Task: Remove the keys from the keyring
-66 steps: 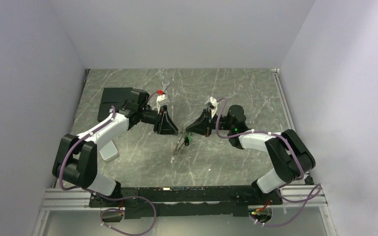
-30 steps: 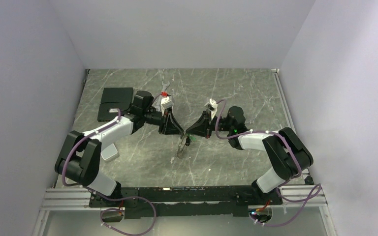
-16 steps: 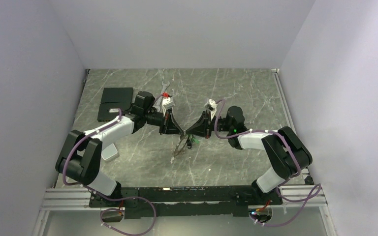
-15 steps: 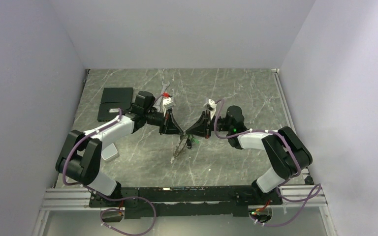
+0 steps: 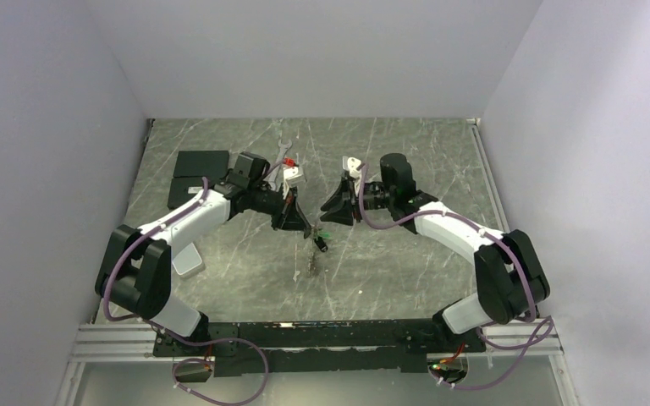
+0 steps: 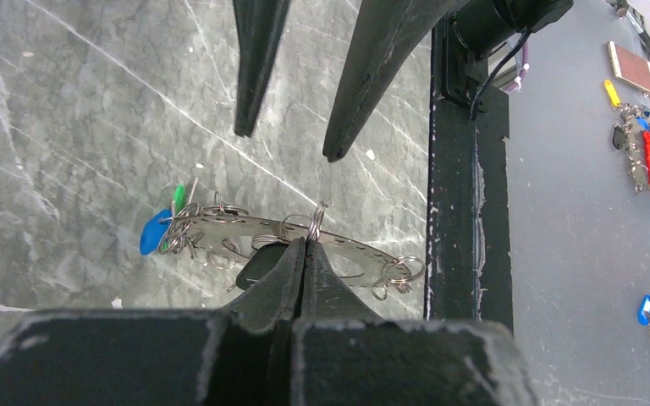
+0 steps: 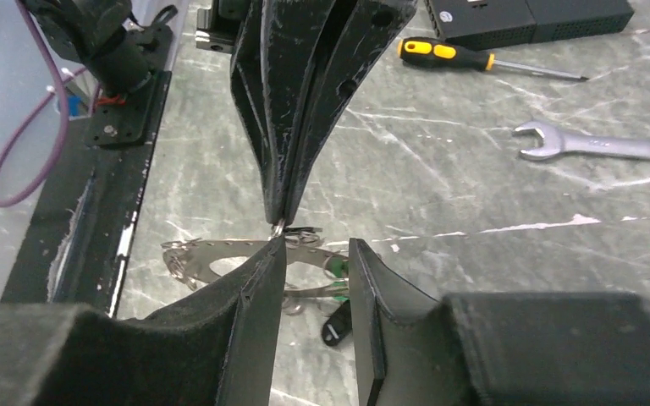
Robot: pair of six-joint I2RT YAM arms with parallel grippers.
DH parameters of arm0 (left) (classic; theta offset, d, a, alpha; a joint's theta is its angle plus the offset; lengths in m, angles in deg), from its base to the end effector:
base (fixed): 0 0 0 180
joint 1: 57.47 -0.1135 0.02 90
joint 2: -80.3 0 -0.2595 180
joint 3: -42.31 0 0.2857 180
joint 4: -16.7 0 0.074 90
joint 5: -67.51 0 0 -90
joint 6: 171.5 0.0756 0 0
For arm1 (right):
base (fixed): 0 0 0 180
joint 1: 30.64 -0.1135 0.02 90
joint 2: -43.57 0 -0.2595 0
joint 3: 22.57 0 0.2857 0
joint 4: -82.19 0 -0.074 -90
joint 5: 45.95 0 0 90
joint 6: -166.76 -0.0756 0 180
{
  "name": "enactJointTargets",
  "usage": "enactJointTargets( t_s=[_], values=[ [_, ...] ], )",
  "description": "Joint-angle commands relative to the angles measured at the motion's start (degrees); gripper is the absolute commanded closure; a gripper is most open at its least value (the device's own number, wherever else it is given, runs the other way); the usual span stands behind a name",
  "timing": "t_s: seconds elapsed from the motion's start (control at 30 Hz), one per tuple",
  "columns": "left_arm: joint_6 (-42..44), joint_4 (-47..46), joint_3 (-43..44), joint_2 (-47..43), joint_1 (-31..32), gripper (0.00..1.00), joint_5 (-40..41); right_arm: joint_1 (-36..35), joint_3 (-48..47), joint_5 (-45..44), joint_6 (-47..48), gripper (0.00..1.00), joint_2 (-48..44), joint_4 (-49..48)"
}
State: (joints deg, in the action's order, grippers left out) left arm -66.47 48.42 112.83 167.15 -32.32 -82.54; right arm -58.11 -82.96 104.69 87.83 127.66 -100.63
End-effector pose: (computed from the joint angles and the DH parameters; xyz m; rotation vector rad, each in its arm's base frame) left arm 0.2932 -0.2100 0.2092 1.2032 1.8827 -1.3296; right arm 0.2878 0.2239 0.2172 -1.2625 1.4416 1.2035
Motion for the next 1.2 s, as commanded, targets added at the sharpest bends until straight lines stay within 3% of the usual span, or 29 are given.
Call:
enactJointTargets(
  t_s=[0.0,0.63,0.87,1.03,1.17],
  values=[
    [3.0,2.3,2.5,-2.0,0.7,1.00,-1.0,-1.1,-6.4,-1.3,15.2,0.63,-2.0,19.4],
    [3.3,2.0,2.9,-1.5,2.0,1.00,-0.2,-8.1,-10.5,-8.1,17.3,0.65,0.6,25.4],
    [3.3,2.1,2.9,-1.6,2.1,1.00,0.1,-9.3,-11.0,-10.3,18.4,0.76,1.2,26.5],
    [3.4,2.2,3.1,-1.8,2.1,1.00,0.5,-9.3,-10.8,-11.3,19.2,0.98,1.1,27.0],
    [2.9,1.7,3.2,-1.8,1.5,1.00,0.1,-9.2,-10.1,-11.0,19.2,1.00,0.5,25.6]
  ],
)
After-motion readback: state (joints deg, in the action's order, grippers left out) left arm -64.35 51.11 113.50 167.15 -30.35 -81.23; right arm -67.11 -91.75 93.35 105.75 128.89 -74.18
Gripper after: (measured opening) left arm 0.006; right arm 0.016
